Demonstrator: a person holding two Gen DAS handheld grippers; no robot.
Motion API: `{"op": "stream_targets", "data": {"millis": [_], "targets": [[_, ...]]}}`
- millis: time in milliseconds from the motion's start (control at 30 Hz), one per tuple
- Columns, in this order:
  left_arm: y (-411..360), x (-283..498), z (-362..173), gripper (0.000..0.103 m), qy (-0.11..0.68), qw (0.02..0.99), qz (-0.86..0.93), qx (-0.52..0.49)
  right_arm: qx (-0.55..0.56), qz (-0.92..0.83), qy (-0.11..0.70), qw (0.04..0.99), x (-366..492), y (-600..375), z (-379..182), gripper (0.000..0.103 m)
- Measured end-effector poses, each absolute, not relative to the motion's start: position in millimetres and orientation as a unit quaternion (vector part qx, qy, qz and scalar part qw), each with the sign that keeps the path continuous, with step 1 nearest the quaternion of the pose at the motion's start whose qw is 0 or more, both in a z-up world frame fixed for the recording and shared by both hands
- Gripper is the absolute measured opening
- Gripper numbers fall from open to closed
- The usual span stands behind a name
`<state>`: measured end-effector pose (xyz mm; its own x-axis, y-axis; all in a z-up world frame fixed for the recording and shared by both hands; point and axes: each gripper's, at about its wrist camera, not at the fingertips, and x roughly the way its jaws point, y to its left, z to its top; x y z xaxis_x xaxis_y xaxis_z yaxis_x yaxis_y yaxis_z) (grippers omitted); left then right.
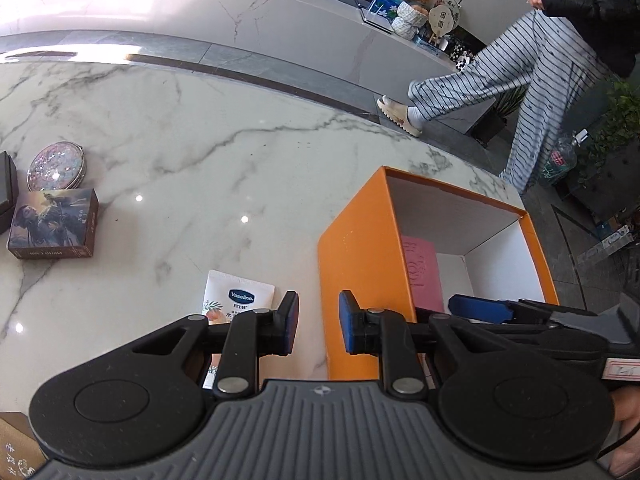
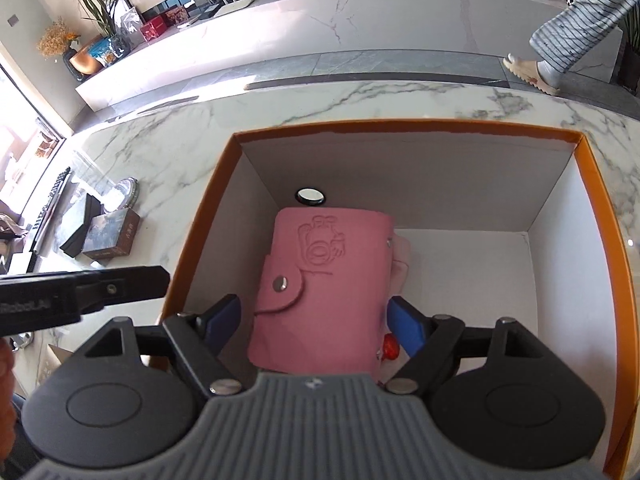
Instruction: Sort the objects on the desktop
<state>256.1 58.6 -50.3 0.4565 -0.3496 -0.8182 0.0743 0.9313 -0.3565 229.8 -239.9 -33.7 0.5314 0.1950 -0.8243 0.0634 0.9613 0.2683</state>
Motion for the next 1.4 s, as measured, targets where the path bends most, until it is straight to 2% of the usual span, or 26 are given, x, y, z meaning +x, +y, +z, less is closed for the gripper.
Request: {"op": "stream_targets", "data": {"millis": [100,167,233,433,700,867,1067,1267,1400], "targets": [[58,258,-59,0.024,0.527,0.833,-0.120,-0.119,0.126,0.046,0.472,0.871,226,-244,-19,0.081],[56,258,-65,0.024,0.542,0.826,-0.118,-0.102,0.100,0.039,0.467,0.877,226,-247,-11,0.073],[52,258,-71,0.024,0.560,0.816,-0.118,-0.083,0.072,0.020,0.471,0.879,230,-252,-8,0.056],[44,253,-85,0.024,0.596,0.790,-0.133,-0.065,-0.022,-0.027,0.507,0.861,244,-267,-24,0.038],[37,252,-90,0.023,0.606,0.779,-0.148,-0.063,-0.042,0.002,0.555,0.831,257,-262,-58,0.034],[37,253,-91,0.012,0.607,0.775,-0.158,-0.072,-0.030,0.017,0.558,0.829,266,-258,-65,0.022],[33,252,-88,0.000,0.606,0.772,-0.175,-0.076,-0.014,0.028,0.547,0.836,272,-253,-63,0.003],[30,253,-87,0.000,0.604,0.774,-0.176,-0.078,-0.008,0.027,0.544,0.838,273,-251,-63,0.002],[30,251,-86,0.000,0.601,0.775,-0.179,-0.078,-0.004,0.027,0.534,0.845,265,-258,-54,0.007]]}}
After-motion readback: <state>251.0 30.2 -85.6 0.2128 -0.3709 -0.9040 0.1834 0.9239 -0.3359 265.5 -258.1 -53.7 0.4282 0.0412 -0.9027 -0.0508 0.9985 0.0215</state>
